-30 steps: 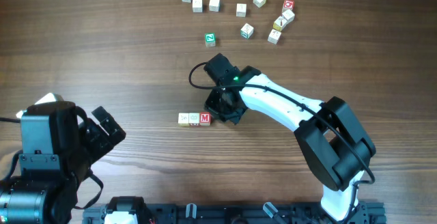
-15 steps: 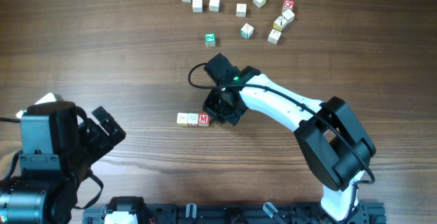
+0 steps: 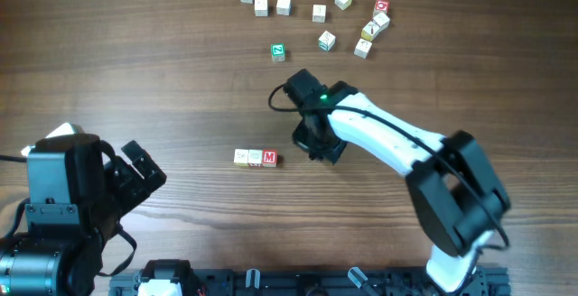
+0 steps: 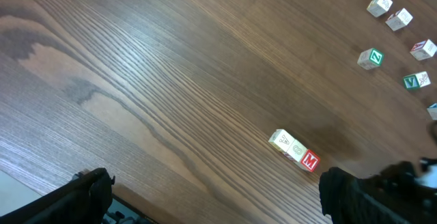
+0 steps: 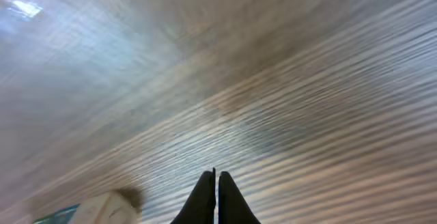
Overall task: Form a horizontal line
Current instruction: 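Lift the right gripper and retract it to the right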
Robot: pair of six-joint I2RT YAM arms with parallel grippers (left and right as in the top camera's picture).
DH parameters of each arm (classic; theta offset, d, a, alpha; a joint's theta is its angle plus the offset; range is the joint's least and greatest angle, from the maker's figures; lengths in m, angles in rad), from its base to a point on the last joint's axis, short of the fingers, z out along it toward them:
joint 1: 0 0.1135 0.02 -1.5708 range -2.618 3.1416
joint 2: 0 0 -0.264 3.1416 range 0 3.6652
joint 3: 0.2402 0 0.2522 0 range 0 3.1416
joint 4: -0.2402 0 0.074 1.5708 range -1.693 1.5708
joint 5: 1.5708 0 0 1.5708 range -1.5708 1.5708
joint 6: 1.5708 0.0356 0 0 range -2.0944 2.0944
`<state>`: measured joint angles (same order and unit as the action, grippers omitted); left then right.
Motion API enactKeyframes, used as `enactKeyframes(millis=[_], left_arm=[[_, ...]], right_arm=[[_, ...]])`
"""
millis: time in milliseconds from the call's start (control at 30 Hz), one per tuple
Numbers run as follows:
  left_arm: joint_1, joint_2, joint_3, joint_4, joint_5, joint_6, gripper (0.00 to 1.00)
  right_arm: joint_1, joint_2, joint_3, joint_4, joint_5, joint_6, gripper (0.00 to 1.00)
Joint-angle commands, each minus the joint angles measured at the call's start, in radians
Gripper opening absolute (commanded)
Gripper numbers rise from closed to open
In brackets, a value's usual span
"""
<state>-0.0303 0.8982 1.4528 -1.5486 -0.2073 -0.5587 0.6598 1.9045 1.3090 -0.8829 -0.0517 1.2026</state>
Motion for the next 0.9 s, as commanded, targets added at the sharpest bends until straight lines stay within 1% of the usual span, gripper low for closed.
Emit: enactKeyframes(millis=[0,100,200,300,367,467,533,633,733,800,833,867], left_arm=[[0.006,-0.002,0.003,0.001,0.009,0.001,1.0],[0.006,-0.002,0.003,0.001,0.009,0.001,1.0],[0.006,-0.002,0.003,0.001,0.009,0.001,1.0],[0.006,-0.002,0.003,0.002,0.009,0.001,1.0],[0.006,-0.002,0.003,0.001,0.009,0.001,1.0],[0.006,-0.002,0.003,0.001,0.009,0.001,1.0],[0.006,-0.002,0.003,0.001,0.009,0.001,1.0],[0.006,-0.002,0.003,0.001,0.009,0.001,1.0],[0.006,-0.002,0.003,0.002,0.009,0.001,1.0],[0.006,-0.002,0.003,0.001,0.009,0.001,1.0],[0.006,-0.002,0.003,0.001,0.009,0.001,1.0],[0.006,-0.002,0.003,0.001,0.009,0.001,1.0]], right_arm=[[0.0,-0.156,-0.002,-0.001,0.208,-0.098,0.05],[-0.003,-0.271,-0.002,-0.003,0.353,-0.173,0.05],[-0.023,-0.375,-0.002,-0.016,0.451,-0.209,0.05],[-0.065,-0.502,-0.002,-0.049,0.601,-0.274,0.05],[-0.096,-0.572,-0.002,-0.053,0.659,-0.326,0.06],[-0.175,-0.665,-0.002,-0.045,0.688,-0.417,0.08],[-0.259,-0.707,-0.002,-0.046,0.695,-0.48,0.08],[-0.35,-0.752,-0.002,-0.04,0.685,-0.503,0.08],[-0.378,-0.81,0.001,-0.016,0.688,-0.583,0.08],[-0.379,-0.885,0.005,-0.015,0.688,-0.62,0.09],[-0.379,-0.924,0.005,-0.015,0.688,-0.62,0.13],[-0.379,-0.966,0.005,-0.015,0.688,-0.62,0.19]])
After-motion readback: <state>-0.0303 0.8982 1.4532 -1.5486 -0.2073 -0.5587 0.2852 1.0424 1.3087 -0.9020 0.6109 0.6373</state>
